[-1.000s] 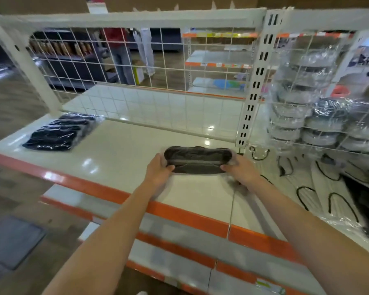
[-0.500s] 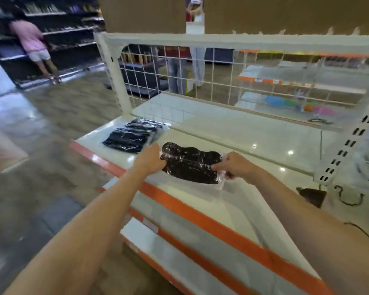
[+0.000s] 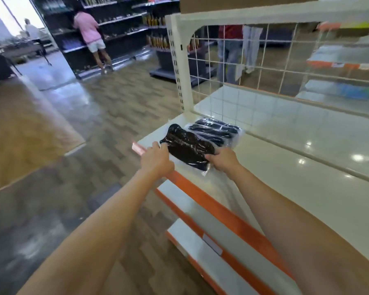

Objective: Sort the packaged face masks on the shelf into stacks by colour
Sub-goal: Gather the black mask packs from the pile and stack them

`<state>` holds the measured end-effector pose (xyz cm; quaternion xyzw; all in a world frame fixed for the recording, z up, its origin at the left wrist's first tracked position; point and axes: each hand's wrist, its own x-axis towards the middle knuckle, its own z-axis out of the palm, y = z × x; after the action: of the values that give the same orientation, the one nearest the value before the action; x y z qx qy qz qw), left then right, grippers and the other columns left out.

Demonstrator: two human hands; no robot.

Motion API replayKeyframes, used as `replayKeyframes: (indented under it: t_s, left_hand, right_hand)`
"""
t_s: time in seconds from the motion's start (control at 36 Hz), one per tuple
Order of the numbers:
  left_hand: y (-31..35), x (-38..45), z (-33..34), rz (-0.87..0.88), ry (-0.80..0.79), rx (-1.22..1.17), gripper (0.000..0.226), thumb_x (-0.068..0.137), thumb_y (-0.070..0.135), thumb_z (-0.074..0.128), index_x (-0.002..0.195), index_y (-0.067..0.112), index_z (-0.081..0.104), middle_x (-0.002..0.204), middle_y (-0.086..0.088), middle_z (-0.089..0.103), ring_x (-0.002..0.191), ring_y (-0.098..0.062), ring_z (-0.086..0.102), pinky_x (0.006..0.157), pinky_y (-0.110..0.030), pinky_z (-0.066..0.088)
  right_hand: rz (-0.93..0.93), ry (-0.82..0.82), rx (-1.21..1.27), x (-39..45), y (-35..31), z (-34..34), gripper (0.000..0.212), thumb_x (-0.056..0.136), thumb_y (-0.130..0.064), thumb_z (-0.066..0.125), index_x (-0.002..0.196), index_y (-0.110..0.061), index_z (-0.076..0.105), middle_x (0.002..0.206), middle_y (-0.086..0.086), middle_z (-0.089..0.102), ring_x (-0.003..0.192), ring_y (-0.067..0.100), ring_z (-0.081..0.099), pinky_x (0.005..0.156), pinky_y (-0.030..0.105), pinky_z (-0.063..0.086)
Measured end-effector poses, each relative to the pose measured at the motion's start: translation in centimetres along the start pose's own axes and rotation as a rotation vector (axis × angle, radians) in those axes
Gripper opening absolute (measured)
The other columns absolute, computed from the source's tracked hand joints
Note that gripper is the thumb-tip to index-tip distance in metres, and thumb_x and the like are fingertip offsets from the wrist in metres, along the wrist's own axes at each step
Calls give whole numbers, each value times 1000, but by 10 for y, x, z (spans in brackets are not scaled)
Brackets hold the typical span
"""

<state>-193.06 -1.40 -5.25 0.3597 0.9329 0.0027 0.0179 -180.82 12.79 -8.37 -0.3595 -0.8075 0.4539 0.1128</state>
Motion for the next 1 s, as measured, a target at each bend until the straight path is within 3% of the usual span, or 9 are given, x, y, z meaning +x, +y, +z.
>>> replayKeyframes:
  t_s: [0.08,0.25,0.39,0.47,0.53,0.58,0.67,0.78,1.0]
  left_hand:
    - [-6,13,11,65,-74,2,40,87,22,51,125,8,46,122,-13,46,111,-33,50,88,-39,43]
    - [-7,29,23,175,-159,21,33,88,21,50,119,8,54,117,-9,54,106,-27,55,89,-40,49]
    - [2,33,24,243,-156,64,28,89,22,50,113,9,58,111,-7,56,102,-25,57,86,-39,50]
    - [12,34,20,279,-138,79,26,90,21,49,111,10,58,109,-7,57,100,-25,56,78,-34,48]
    - [23,32,15,308,-125,94,23,88,18,48,107,9,57,107,-7,57,99,-26,57,73,-33,44]
    - [38,28,8,344,-117,119,15,87,17,48,97,9,54,103,-7,57,95,-27,57,68,-32,42]
    - [65,20,1,415,-111,166,13,87,19,49,96,10,55,92,-5,54,91,-27,58,63,-32,39]
    - [106,8,-3,499,-110,193,25,90,21,48,111,9,57,104,-7,61,100,-29,60,75,-37,47]
    - [212,-34,-10,686,-91,292,35,95,25,43,127,13,48,130,-11,50,121,-30,49,99,-41,40]
  right_hand:
    - [75,34,-155,22,10,22,41,89,-13,57,56,-19,32,69,10,47,73,22,47,53,28,32]
    - [139,114,-205,50,11,37,35,88,-8,52,59,-12,33,64,6,43,72,26,48,62,31,35]
    - [148,99,-203,61,11,30,37,89,-17,55,59,-13,33,61,2,38,71,24,46,46,27,27]
    - [129,87,-217,54,11,17,30,88,-24,57,66,-12,42,66,3,46,70,24,51,56,27,34]
    - [112,87,-260,46,13,6,16,87,-25,55,87,-9,54,78,9,57,80,30,60,63,28,38]
    - [81,117,-386,37,20,-8,43,87,-22,50,128,-10,45,102,17,60,87,32,62,66,31,41]
    - [63,98,-634,16,28,-38,47,90,-19,46,135,-9,37,100,11,55,95,30,58,70,31,40]
    - [49,59,-809,-14,42,-79,37,94,-26,46,127,-10,40,122,11,54,112,30,53,78,32,37]
    - [113,119,-915,-99,84,-164,38,93,-24,48,128,-12,42,131,11,50,119,30,51,90,36,42]
